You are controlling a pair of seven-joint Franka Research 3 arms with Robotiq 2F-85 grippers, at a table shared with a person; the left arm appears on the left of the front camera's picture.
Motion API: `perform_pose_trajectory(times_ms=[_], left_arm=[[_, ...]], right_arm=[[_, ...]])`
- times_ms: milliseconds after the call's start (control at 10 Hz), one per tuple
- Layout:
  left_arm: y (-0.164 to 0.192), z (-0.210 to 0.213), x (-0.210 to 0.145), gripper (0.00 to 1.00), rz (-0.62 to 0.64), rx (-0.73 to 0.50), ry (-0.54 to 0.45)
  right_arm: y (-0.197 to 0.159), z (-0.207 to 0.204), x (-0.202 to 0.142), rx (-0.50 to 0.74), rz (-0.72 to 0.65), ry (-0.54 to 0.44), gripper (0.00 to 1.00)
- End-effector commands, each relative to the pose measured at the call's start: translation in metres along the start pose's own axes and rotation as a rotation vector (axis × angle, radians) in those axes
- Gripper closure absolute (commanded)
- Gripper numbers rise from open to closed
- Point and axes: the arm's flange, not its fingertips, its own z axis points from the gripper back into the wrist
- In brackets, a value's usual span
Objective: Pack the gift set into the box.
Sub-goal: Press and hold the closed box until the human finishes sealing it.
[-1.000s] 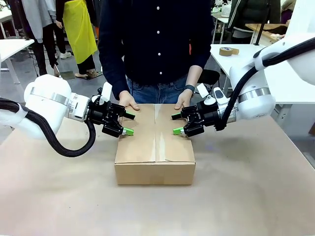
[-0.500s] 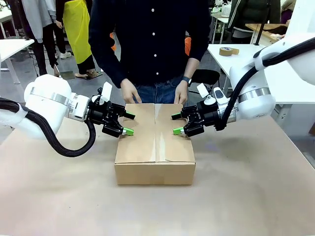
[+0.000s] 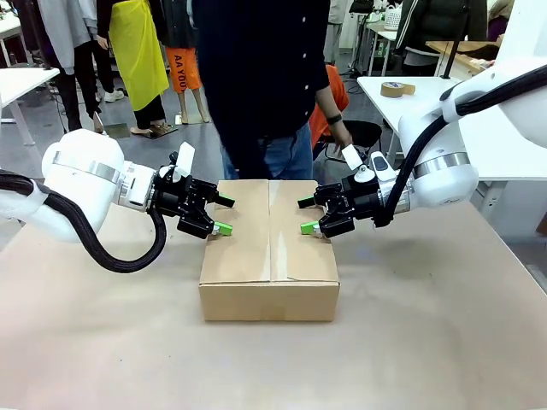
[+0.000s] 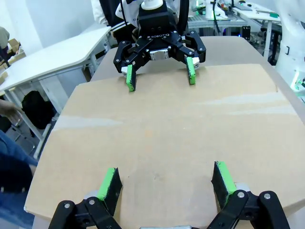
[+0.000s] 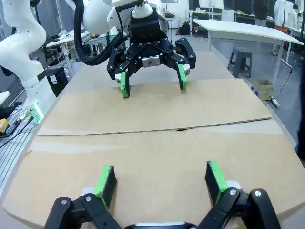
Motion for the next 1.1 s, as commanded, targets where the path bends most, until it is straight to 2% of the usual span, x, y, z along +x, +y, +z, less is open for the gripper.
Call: perform_pose_trajectory(times_ms=[0,1000], left_arm=[[-0.0016,-0.0007,-0.0031,0.00,-0.019,0.005,-0.002],[-0.0016,-0.0007,-0.0031,0.00,-0.019,0.005,-0.002]], right_arm=[[0.0003,-0.0016,-0.0012,-0.004,-0.005,0.007,0.00],[0.0003,-0.0016,-0.0012,-0.004,-0.005,0.007,0.00]])
